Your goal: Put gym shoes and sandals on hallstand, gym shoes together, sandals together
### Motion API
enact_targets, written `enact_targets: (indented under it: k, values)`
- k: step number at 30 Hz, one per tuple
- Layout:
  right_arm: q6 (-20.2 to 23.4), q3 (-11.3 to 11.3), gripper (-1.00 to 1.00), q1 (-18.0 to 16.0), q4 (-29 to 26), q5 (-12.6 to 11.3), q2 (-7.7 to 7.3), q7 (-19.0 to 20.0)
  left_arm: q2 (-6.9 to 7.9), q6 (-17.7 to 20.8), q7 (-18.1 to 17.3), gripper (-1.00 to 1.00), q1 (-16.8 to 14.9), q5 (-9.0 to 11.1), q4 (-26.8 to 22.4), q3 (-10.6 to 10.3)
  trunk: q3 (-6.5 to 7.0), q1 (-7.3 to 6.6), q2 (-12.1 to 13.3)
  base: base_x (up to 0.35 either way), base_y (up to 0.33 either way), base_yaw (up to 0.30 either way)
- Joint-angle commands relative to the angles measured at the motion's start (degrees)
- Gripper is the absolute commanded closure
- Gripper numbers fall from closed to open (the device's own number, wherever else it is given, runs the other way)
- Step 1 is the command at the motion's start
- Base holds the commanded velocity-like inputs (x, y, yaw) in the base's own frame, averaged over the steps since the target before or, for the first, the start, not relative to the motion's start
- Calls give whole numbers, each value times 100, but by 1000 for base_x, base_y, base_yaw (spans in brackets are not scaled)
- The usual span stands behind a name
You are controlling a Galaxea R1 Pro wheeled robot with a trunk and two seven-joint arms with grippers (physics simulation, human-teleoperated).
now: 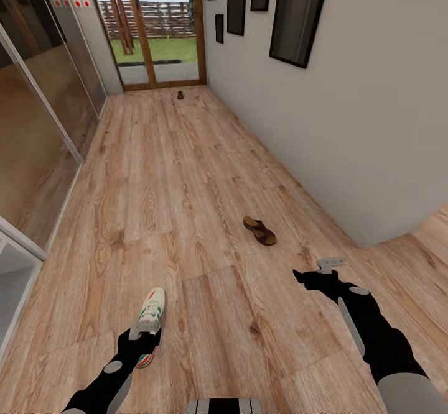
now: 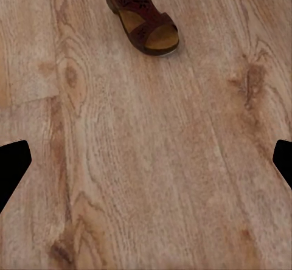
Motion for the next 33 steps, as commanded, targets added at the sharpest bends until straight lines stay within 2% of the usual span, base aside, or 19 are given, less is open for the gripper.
enact_targets:
  k: [1, 20, 24, 33]
  values:
    - [31, -11, -100, -2, -7, 1, 1, 30, 0, -19, 9, -100, -4, -9, 4, 6, -30, 21, -43, 0, 0, 0]
    - [31, -3, -100, -2, -7, 1, 1, 30, 44, -27, 19, -100, -17, -9, 4, 27, -536, 439, -805, 0, 0, 0]
    - [31, -3, -100, -2, -7, 1, 1, 30, 48, -28, 19, -100, -19, -9, 4, 30, -660, 449, -811, 0, 0, 43]
    - [31, -3, -100, -2, -11, 1, 1, 30, 54, -28, 20, -100, -20, -9, -4, 32, -714, 449, -811, 0, 0, 100]
